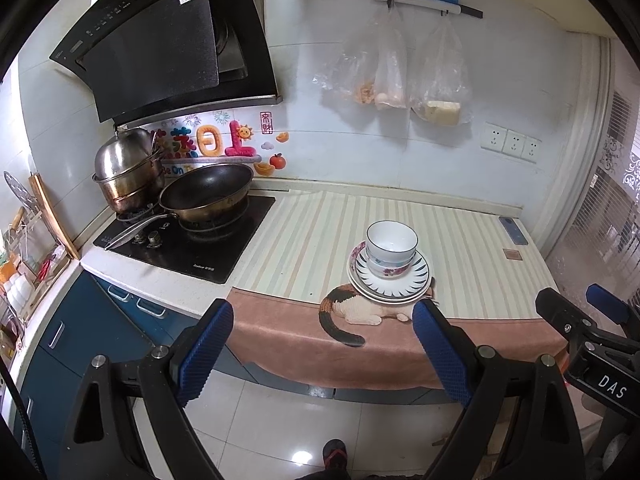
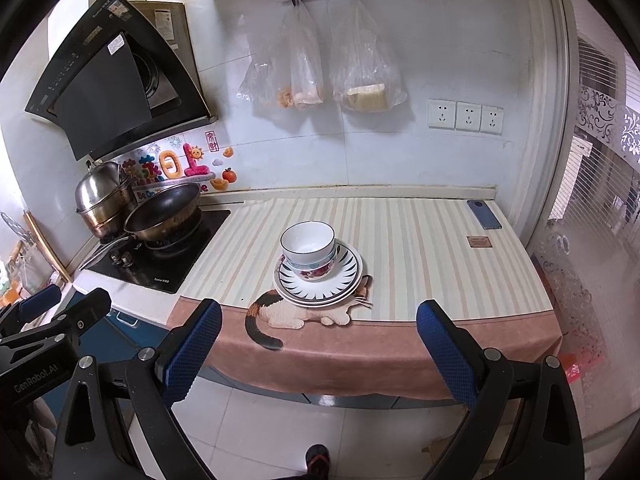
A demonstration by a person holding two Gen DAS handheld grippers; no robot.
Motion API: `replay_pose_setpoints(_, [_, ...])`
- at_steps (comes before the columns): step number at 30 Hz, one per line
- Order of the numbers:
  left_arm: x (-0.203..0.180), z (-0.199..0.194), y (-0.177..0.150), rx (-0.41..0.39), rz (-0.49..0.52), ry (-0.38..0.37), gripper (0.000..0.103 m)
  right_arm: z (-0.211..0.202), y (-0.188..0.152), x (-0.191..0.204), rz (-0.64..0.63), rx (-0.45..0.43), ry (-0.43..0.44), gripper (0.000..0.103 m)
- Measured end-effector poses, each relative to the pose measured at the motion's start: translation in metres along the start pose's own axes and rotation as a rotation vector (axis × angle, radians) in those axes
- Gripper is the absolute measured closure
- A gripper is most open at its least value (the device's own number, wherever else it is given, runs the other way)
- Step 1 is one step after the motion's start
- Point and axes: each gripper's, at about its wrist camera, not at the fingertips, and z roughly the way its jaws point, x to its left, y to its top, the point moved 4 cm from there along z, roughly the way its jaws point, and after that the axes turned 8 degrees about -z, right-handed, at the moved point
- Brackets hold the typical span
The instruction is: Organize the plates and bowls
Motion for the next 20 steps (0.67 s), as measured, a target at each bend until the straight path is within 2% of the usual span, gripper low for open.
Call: replay_pose_setpoints(20, [0.0023, 0.0003, 0.0011, -0.005, 0.001, 0.002, 0.011, 0.0070, 0.0019, 0.0025, -0.003, 0.010, 0.009, 0.003])
